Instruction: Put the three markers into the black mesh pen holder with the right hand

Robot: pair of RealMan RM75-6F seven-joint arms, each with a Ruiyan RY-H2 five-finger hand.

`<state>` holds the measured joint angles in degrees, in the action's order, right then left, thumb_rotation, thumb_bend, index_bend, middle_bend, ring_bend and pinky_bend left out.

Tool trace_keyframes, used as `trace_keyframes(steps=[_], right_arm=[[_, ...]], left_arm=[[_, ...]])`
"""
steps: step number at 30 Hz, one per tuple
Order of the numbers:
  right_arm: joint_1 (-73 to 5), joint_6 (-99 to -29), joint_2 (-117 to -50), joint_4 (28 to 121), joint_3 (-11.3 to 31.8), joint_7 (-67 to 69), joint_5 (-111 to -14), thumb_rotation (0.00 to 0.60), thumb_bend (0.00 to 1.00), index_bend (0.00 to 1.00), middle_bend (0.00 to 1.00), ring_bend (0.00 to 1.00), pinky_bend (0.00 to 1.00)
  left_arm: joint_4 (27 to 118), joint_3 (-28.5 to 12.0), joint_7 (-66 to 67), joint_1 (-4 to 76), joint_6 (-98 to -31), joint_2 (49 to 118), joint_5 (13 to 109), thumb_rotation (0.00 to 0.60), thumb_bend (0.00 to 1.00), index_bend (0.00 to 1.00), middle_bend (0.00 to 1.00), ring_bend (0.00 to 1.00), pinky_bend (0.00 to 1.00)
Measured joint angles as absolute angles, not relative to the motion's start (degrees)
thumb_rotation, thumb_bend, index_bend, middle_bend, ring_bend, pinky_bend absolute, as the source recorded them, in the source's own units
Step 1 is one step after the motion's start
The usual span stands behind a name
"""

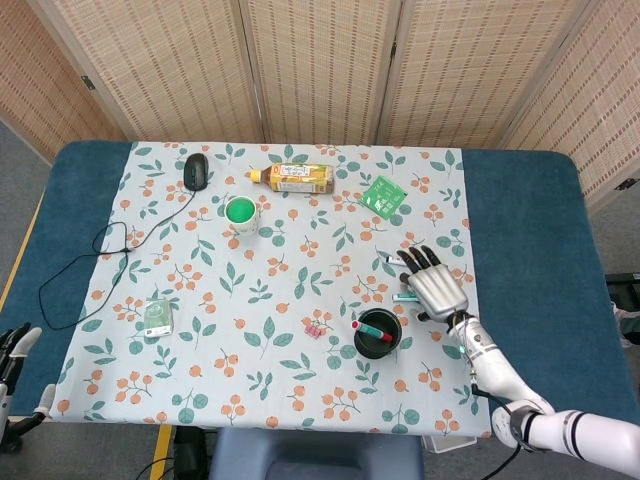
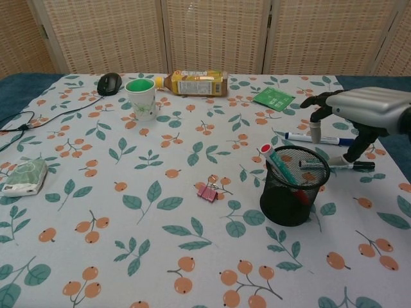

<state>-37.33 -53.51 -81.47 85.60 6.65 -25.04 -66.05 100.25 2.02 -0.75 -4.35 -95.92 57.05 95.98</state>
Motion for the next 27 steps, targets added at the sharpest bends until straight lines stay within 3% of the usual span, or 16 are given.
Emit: trace_keyframes(steps=[27], right_arm=[[-41.3, -47.6, -87.2, 76.3, 7.6, -25.4, -57.4, 0.600, 0.23, 0.48, 0.06, 0.00, 0.00]], left_arm=[[99.7, 1.7, -2.0, -3.8, -95.2, 56.7, 95.2, 0.600, 0.45, 0.00, 0.07, 0.05, 0.22]])
